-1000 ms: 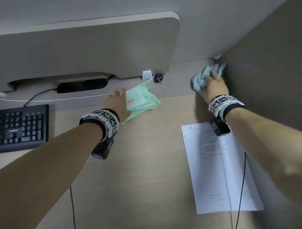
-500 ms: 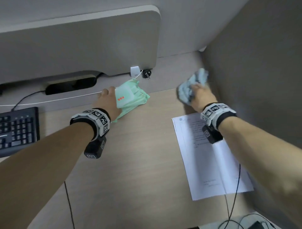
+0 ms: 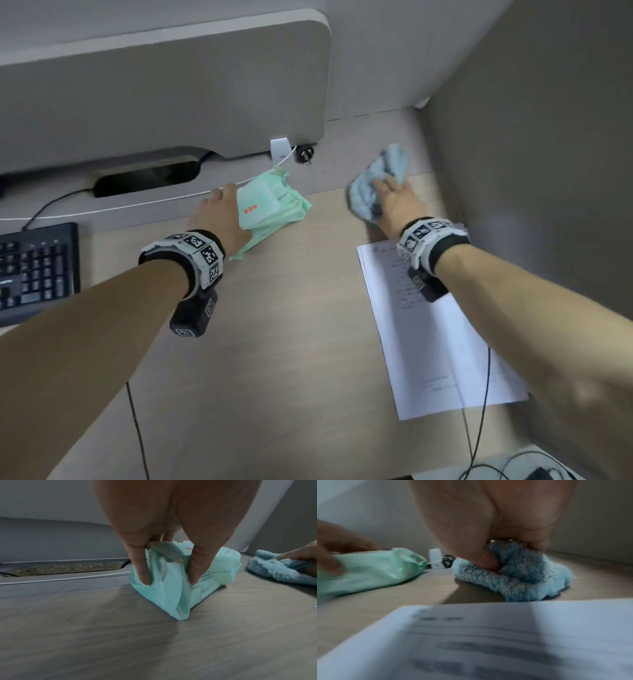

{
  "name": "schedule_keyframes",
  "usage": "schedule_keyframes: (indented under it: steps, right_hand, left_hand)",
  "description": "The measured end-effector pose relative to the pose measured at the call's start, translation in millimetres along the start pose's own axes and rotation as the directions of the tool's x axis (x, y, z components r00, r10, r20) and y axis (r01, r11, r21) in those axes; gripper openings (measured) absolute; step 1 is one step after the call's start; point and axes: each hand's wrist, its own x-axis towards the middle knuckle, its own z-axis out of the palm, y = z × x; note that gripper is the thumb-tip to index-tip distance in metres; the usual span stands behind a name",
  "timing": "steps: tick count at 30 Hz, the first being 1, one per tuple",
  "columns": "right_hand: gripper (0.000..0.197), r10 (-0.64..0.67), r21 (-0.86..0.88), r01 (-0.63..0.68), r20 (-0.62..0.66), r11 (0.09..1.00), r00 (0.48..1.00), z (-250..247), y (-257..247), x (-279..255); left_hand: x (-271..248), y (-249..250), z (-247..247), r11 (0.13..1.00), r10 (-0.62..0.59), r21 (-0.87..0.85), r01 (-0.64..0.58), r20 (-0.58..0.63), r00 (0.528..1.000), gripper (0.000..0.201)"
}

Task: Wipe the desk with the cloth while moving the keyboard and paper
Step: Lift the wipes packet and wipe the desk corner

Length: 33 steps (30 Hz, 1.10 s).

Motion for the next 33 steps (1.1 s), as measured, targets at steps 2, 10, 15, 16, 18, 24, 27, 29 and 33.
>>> schedule_keyframes:
  steps: [2,10,15,16,18,24,27,29,33]
  right_hand:
    - [0.065,0.130,-0.027,-0.131,-0.029,0.991,0.991,-9.8,22.8,-1.9]
    - [0.039,0.274,0.338,-0.217,-0.129,0.916,0.953,-44.6,20.0,-7.9]
    - [0.045,0.327,0.457,-0.214,-0.185,0.863,0.927,-44.5,38.3,-36.9]
    - [0.047,0.327,0.474,-0.202,-0.197,0.857,0.924,-44.1,41.6,-40.6]
    - [0.051,0.340,0.521,-0.182,-0.224,0.834,0.914,-44.8,48.7,-45.9]
    - [0.056,0.369,0.632,-0.141,-0.244,0.762,0.897,-48.8,62.1,-55.4]
    - [0.058,0.356,0.654,-0.127,-0.231,0.746,0.905,-47.4,68.0,-58.0]
    - [0.059,0.347,0.657,-0.129,-0.213,0.743,0.914,-47.2,69.8,-61.0]
    - [0.058,0.342,0.637,-0.141,-0.204,0.758,0.917,-46.5,68.4,-63.3]
  left_hand:
    - [-3.5,0.5,0.0,1.000,0.008,-0.007,-0.008,-0.002,1.000,0.073]
    - [-0.9,59.6,-12.8,0.991,0.122,-0.057,-0.123,-0.032,0.992,0.066]
    - [22.2,116.2,-15.8,0.979,0.188,-0.067,-0.191,-0.049,0.981,0.064]
    - [27.0,125.1,-15.0,0.977,0.200,-0.068,-0.204,-0.054,0.978,0.064]
    - [36.8,142.1,-11.7,0.971,0.231,-0.056,-0.234,-0.058,0.971,0.065]
    - [60.7,189.6,-0.4,0.953,0.300,-0.017,-0.301,-0.070,0.951,0.066]
    - [74.6,206.7,2.9,0.937,0.343,-0.038,-0.347,-0.087,0.935,0.064]
    - [81.6,217.4,2.1,0.930,0.362,-0.034,-0.367,-0.090,0.928,0.063]
    - [90.6,228.0,1.2,0.923,0.377,-0.053,-0.380,-0.061,0.924,0.076]
